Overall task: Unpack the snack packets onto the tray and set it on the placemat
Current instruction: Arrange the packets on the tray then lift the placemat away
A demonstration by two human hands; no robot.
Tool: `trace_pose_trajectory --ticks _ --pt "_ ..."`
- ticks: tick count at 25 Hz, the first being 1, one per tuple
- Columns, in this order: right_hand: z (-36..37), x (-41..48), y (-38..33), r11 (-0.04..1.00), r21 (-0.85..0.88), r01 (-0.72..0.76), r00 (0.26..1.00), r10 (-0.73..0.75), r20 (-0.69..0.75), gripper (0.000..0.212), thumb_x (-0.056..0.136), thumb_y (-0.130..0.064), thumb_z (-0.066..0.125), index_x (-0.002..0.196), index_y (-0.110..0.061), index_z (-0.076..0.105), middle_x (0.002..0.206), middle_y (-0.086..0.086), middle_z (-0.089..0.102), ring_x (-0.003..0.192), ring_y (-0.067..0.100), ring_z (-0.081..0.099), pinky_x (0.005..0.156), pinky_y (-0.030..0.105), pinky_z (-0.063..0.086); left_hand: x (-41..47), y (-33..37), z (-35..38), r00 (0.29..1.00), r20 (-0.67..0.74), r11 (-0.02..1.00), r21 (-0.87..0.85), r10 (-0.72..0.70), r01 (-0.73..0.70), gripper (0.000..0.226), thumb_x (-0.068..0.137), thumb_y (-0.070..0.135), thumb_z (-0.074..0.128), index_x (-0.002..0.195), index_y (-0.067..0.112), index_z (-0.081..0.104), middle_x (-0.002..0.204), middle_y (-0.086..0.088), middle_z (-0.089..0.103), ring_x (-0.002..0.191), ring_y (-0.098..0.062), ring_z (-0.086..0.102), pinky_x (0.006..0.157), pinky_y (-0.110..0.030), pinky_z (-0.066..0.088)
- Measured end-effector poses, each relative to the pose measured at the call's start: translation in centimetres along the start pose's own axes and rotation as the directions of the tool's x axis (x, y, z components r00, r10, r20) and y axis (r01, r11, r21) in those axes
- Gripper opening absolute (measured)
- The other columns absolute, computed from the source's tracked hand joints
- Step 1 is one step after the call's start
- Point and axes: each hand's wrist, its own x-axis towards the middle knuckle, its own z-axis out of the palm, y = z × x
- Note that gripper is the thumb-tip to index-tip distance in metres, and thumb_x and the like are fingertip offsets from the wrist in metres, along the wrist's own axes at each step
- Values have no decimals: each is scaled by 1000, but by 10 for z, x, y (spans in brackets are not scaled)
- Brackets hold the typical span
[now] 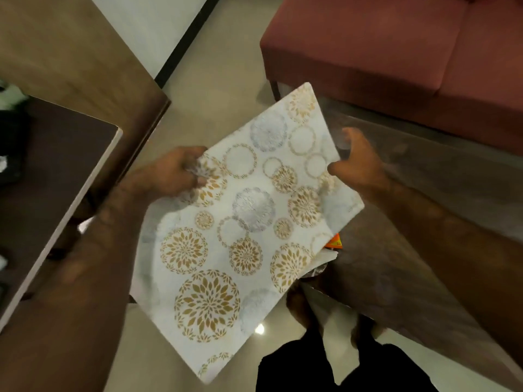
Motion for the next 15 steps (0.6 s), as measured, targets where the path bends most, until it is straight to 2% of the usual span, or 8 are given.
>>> trace_pose_trajectory --ticks 2,4,6,8,10,12,15 --pt "-7 -7 -1 994 63 -90 992 83 97 85 80 -9 77 152 -28 35 126 -9 53 112 19 59 66 25 51 2 2 15 996 81 999 -47 24 -20 36 88 -11 66 108 19 69 101 2 80 94 -15 77 81 -33 63" --pt "-15 -15 6 985 123 -123 981 102 163 64 86 -2 74 138 -24 47 108 -15 62 102 12 64 63 20 45 5 1 26 990 136 997 -76 39 -29 30 89 -10 66 106 14 68 99 5 81 91 -15 78 74 -26 62" --pt "-23 -27 16 983 135 -122 983 100 157 35 92 -2 72 121 -18 61 99 -14 69 93 6 68 60 18 49 6 -2 35 985 172 996 -86 20 -5 26 88 -8 68 110 6 66 97 3 81 90 -17 78 75 -29 64" --pt "-29 -41 29 983 151 -106 989 89 115 15 98 -6 68 110 -15 70 100 -4 74 84 9 72 63 21 56 7 -5 42 973 229 997 -66 -29 45 28 88 -2 72 114 5 66 101 -2 80 95 -24 77 84 -39 64" --pt "-32 -55 42 974 198 -114 991 96 99 13 102 -6 63 107 -14 73 102 1 76 86 15 75 72 29 60 7 -10 50 943 326 997 -4 -73 79 31 87 10 76 117 8 67 111 -7 78 104 -30 74 95 -48 59" --pt "-36 -66 54 968 204 -146 987 129 94 14 105 -7 59 105 -15 71 101 1 76 87 16 74 69 27 58 5 -18 56 893 431 991 31 -129 128 36 86 22 80 119 13 70 116 -6 77 109 -28 73 99 -48 56" --pt "-46 -76 74 967 178 -184 983 177 53 12 105 -6 58 109 -10 69 96 4 75 79 17 72 62 27 55 1 -36 59 752 605 956 56 -263 289 46 79 17 84 122 11 71 120 -8 76 111 -30 73 100 -46 55"
